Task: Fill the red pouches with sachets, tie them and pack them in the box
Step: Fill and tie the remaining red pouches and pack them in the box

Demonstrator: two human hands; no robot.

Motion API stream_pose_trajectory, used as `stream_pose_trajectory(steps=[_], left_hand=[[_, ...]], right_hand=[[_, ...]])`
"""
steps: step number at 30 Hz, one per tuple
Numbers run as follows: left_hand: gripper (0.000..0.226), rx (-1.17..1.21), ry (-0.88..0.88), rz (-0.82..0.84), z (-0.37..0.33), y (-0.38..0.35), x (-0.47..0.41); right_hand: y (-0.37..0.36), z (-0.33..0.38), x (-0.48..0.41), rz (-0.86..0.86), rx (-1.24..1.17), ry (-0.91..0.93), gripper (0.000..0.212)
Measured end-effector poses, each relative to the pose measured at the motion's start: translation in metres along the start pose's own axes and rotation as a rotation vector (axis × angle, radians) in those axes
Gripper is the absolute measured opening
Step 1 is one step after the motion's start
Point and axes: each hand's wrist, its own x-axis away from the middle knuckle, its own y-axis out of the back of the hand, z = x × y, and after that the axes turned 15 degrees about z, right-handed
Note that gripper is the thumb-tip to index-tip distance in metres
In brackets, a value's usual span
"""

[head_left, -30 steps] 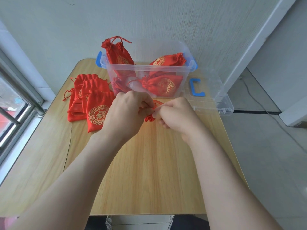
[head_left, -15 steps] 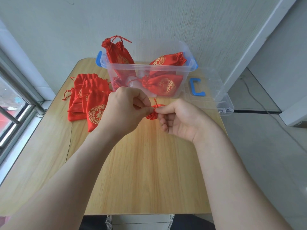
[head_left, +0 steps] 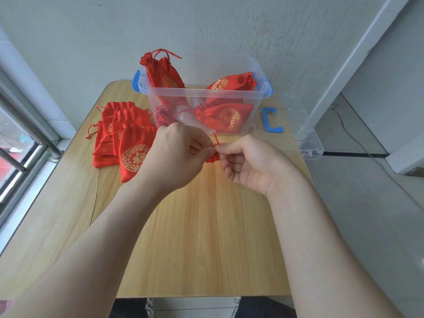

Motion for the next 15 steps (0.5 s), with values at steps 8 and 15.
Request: stream_pose_trajectory(steps=[8, 15], left_hand=[[0.031, -0.064, 0.076, 0.098, -0.0032, -0.0069, -0.003], [0.057, 0.143, 0.24, -0.022, 0.001, 0.0006, -0.0044]], right_hand=[[-0.0033, -0.0009, 0.0002, 0.025, 0.052, 0.047, 0.022], [-0.0015, -0.0014, -0.0012, -0.031, 0.063, 0.054, 0.008]])
